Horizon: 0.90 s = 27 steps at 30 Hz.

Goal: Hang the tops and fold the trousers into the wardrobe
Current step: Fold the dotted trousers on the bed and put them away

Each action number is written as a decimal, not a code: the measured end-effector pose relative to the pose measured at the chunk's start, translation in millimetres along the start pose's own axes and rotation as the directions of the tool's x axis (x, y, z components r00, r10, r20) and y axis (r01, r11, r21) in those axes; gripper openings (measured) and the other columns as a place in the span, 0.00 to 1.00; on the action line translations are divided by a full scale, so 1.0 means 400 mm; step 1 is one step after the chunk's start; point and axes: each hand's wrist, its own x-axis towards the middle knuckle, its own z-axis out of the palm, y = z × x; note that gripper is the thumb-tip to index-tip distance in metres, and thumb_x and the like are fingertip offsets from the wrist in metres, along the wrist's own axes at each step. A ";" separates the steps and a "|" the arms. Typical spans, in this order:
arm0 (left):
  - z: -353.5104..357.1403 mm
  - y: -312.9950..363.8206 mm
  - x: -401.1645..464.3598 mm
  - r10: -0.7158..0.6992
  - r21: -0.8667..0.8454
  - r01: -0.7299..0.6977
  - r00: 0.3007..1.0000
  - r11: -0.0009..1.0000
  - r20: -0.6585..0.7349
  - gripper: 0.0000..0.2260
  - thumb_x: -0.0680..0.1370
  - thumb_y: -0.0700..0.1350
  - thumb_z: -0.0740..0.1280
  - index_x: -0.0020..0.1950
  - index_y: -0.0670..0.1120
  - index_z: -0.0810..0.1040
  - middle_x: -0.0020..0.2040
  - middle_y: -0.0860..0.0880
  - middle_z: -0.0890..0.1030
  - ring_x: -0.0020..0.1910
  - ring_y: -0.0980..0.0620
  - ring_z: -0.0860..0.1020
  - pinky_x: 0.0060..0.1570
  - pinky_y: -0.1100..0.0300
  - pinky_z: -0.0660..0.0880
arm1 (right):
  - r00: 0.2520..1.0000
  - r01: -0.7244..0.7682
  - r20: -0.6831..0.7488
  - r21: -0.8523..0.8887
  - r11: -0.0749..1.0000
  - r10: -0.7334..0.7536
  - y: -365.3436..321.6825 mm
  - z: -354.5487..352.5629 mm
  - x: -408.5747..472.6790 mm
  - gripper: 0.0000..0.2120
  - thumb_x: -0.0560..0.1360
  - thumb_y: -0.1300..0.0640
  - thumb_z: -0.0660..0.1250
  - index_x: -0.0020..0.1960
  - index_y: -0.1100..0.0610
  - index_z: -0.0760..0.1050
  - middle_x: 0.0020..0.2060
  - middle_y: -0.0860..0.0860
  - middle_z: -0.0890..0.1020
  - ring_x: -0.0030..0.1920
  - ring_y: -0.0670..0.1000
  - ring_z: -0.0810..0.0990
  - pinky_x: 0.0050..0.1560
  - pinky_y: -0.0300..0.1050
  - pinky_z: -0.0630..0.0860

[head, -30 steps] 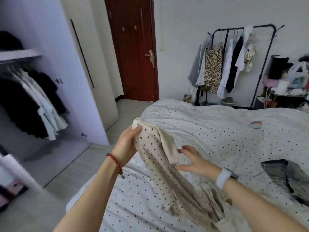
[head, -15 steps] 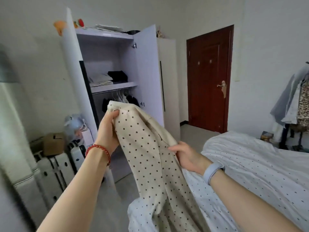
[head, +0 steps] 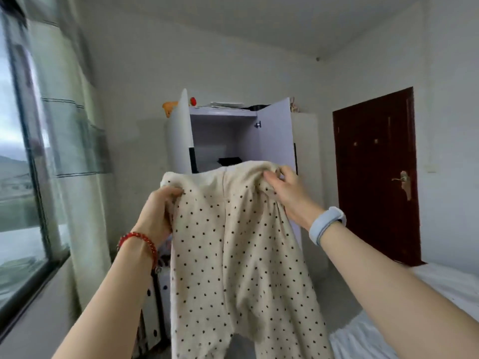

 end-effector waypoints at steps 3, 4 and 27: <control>-0.074 -0.083 -0.025 -0.219 0.162 0.201 0.970 0.966 0.103 0.11 0.75 0.48 0.66 0.51 0.42 0.77 0.44 0.43 0.81 0.43 0.46 0.79 0.45 0.53 0.76 | 0.988 -0.118 0.065 -0.255 0.960 0.139 0.090 0.001 -0.055 0.11 0.79 0.53 0.59 0.39 0.52 0.64 0.36 0.48 0.71 0.36 0.46 0.70 0.35 0.39 0.66; -0.092 -0.105 -0.029 -0.237 0.179 0.214 0.964 0.960 0.119 0.10 0.75 0.49 0.66 0.51 0.44 0.76 0.45 0.43 0.80 0.42 0.47 0.79 0.45 0.53 0.76 | 0.980 -0.133 0.095 -0.339 0.931 0.174 0.118 -0.008 -0.065 0.10 0.80 0.53 0.58 0.40 0.51 0.65 0.36 0.48 0.70 0.35 0.46 0.69 0.34 0.39 0.65; -0.184 -0.313 -0.088 -0.101 -0.006 0.101 0.995 0.995 0.028 0.06 0.80 0.42 0.60 0.54 0.47 0.76 0.50 0.45 0.79 0.50 0.48 0.77 0.57 0.50 0.72 | 0.788 -0.448 0.405 -0.141 0.883 0.464 0.310 -0.013 -0.251 0.15 0.73 0.74 0.60 0.36 0.56 0.63 0.31 0.49 0.68 0.31 0.45 0.66 0.29 0.35 0.63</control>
